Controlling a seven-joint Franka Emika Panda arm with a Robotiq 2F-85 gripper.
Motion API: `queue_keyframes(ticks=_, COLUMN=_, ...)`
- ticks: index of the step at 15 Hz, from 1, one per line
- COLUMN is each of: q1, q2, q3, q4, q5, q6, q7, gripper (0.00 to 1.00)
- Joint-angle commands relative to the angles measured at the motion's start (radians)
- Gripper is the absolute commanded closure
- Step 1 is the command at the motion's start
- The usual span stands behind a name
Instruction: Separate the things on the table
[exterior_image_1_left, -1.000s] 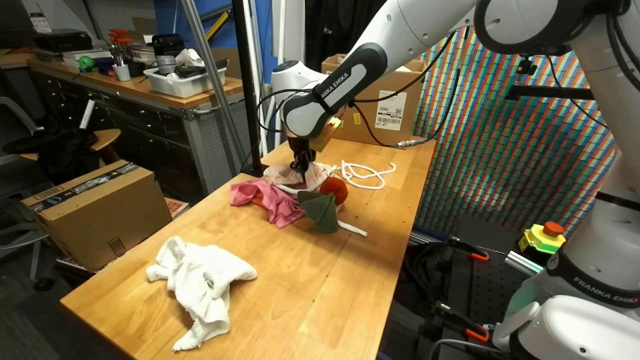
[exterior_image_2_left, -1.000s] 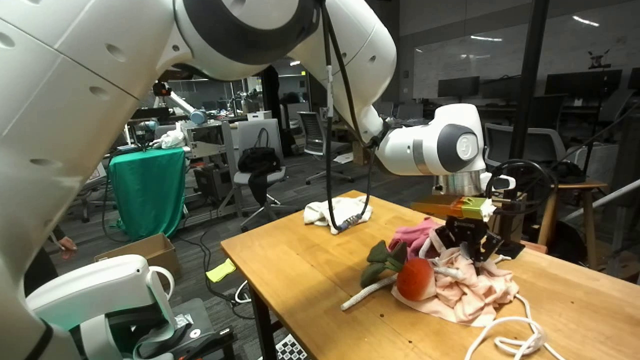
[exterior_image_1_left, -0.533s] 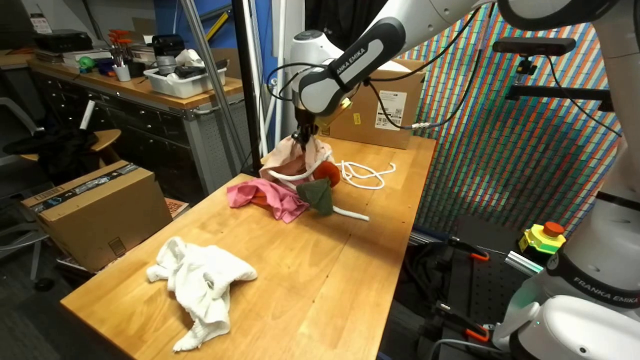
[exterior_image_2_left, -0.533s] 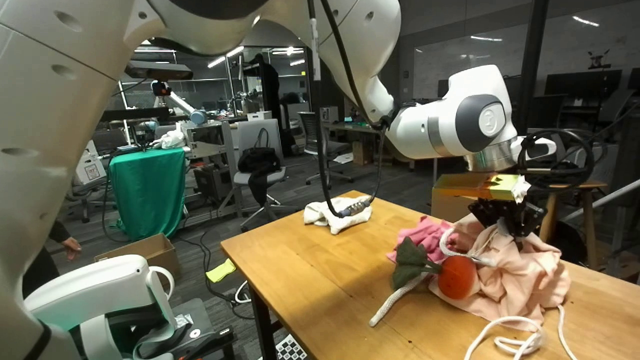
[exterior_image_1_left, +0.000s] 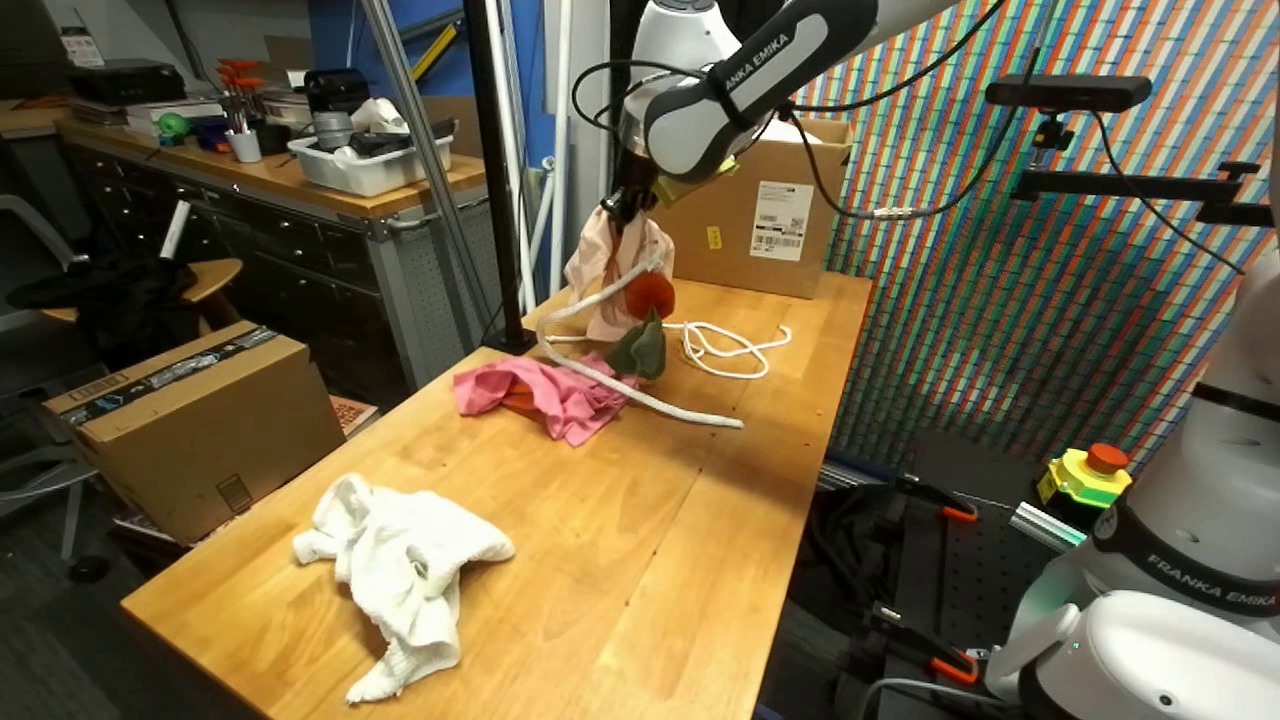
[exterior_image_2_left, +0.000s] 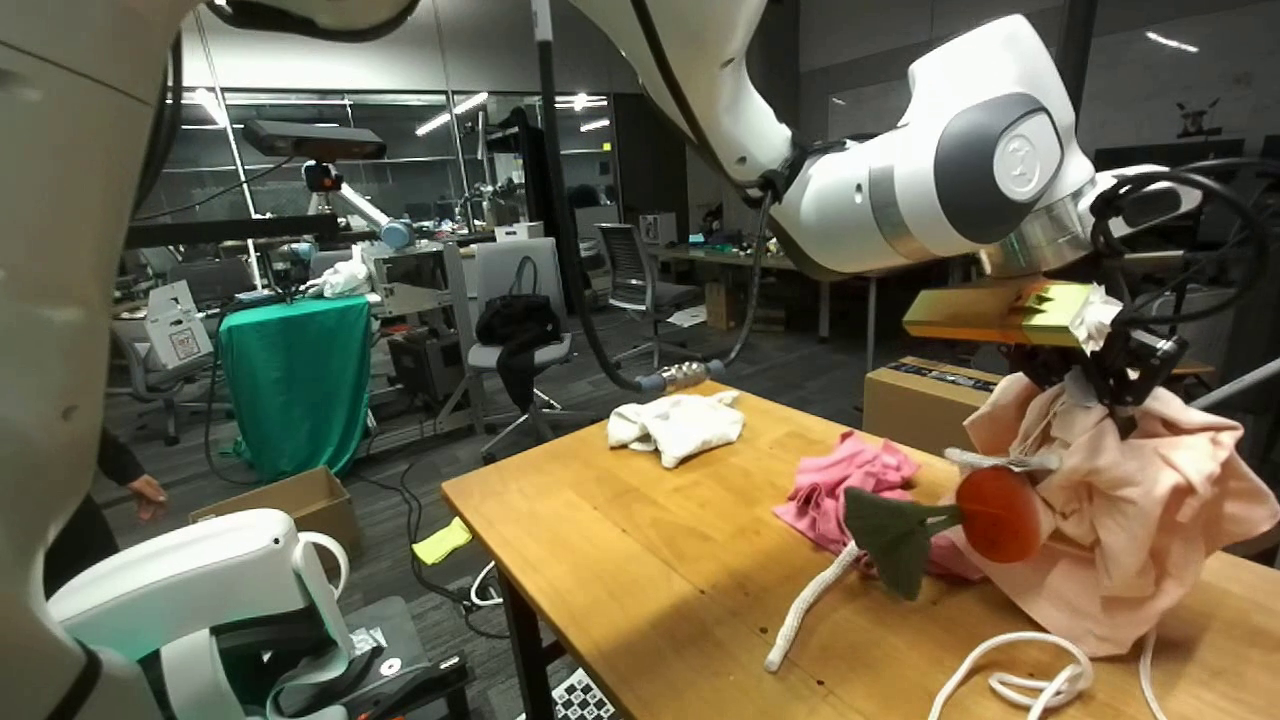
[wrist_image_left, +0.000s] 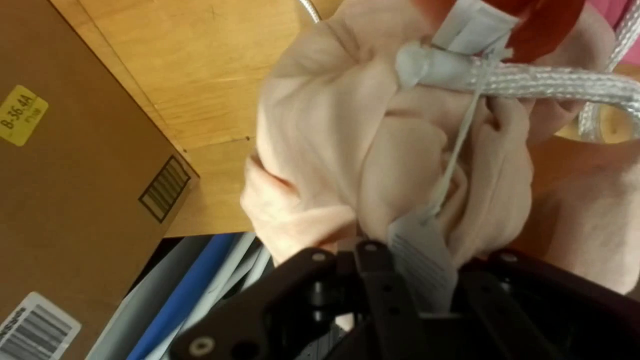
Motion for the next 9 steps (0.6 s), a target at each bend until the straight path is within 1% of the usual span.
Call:
queue_keyframes(ticks=1, q1=0.014, q2=-0.107, q3=-0.036, q4=-0.101, q5=-0.032, q6=0.126, q7=0.097, gripper=0.92)
queue_keyframes(ticks=3, q1=0.032, q2=-0.128, q3=-0.069, q4=-0.13, q5=-0.048, q6=0.211, q7=0.174, gripper=0.92)
queue_keyframes(ticks=6, q1=0.087, q2=-0.135, q3=-0.156, q4=-0.15, q5=-0.119, q6=0.312, q7=0.335, gripper=0.92)
queue_keyframes(ticks=9, q1=0.177, q2=-0.107, q3=-0.301, q4=-0.137, q5=-0.227, q6=0.39, q7=0.564, gripper=0.92)
